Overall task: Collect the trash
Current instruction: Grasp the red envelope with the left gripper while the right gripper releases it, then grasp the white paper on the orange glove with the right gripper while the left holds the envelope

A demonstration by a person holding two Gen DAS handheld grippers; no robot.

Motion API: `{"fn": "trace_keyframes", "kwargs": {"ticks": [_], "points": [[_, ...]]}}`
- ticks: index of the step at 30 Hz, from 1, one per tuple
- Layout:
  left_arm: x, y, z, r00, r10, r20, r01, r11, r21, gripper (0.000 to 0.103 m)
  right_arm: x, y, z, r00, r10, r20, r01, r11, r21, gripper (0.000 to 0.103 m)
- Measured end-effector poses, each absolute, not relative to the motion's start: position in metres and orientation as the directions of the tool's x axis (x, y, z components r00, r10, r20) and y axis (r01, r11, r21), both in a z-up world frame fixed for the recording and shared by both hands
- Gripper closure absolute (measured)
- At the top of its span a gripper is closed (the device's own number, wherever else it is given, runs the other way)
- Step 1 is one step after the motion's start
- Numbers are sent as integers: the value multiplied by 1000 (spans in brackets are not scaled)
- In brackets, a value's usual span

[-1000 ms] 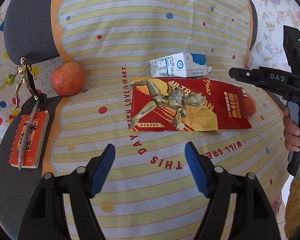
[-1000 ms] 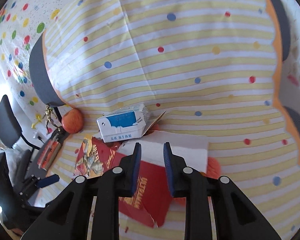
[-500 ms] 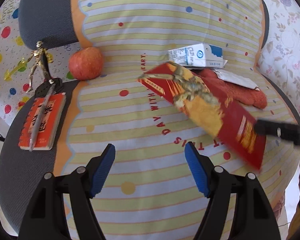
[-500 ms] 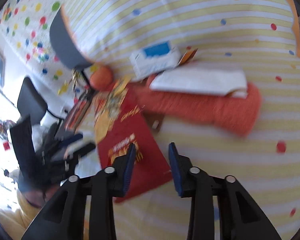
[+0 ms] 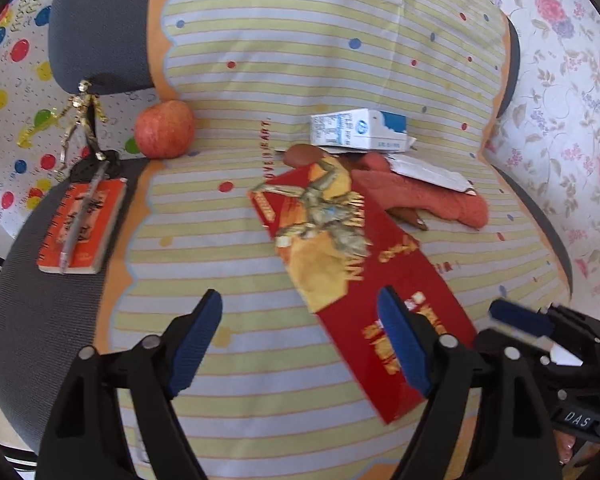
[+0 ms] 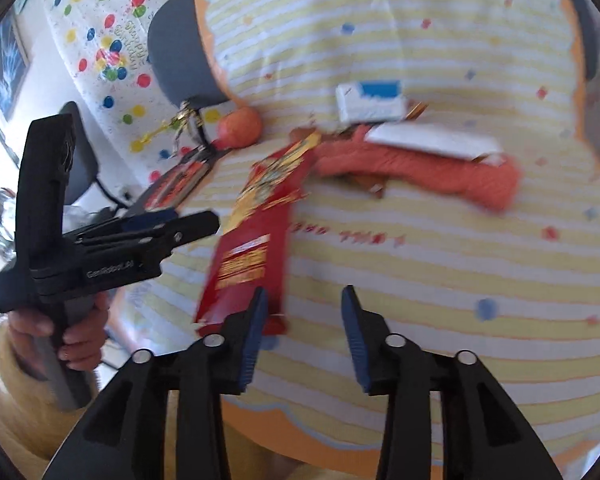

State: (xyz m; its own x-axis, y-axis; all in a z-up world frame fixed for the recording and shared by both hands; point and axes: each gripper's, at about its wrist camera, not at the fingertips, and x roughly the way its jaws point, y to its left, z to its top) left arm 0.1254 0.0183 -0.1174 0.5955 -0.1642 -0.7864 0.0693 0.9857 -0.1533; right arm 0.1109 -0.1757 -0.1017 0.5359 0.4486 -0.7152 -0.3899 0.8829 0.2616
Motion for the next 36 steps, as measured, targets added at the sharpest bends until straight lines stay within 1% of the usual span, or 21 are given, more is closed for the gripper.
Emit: {"fn": "trace_keyframes", "kwargs": {"ticks": [1,3,4,6,7,10,13,21,23,25,26,27,28,30,33,36], "points": [[126,13,-118,592,-175,-787,76,984,-162,22,108,-182,-99,560,432,-707,-375,893,248,55],[128,1,-120,580,-190,-792,81,981,-176,16,105,-198,-95,598,409,-689,-345,907,240,54],[129,-3,-119,581,-197,-790,79,979,-186,15,106,-202,-95,607,405,-683,-334,911,242,54],[133,-12,-113,589,-209,-781,81,976,-201,8,106,-211,-96,617,403,-676,-321,913,251,54],[135,-15,-110,597,-206,-775,75,977,-202,7,106,-214,-97,620,403,-673,-315,914,257,54],[144,-22,-103,609,-181,-772,48,980,-193,7,109,-218,-98,618,414,-668,-312,909,275,54],[155,-25,-112,578,-138,-804,13,987,-160,7,111,-219,-102,615,424,-665,-316,905,285,54],[149,-2,-143,497,-167,-851,-79,968,-237,7,110,-218,-106,604,438,-666,-333,898,288,54],[146,-2,-145,503,-170,-847,-75,968,-239,7,109,-216,-106,605,436,-667,-336,898,283,54],[145,-5,-146,497,-152,-855,-66,975,-211,8,106,-214,-105,604,437,-666,-341,897,280,54],[144,-6,-146,497,-140,-856,-63,978,-197,12,105,-214,-105,605,437,-665,-342,898,278,54],[142,-6,-146,500,-118,-858,-70,982,-176,24,104,-213,-104,608,435,-664,-343,898,275,54],[141,-4,-144,506,-108,-856,-74,983,-167,24,102,-212,-102,612,432,-662,-343,900,270,54],[138,4,-140,515,-147,-845,-56,977,-204,24,101,-212,-100,619,427,-659,-342,902,262,54],[128,12,-125,579,-90,-811,-50,988,-145,24,103,-210,-98,628,406,-664,-338,911,237,54],[118,21,-107,636,-76,-768,-39,991,-130,24,109,-206,-95,643,380,-665,-334,921,203,54]]}}
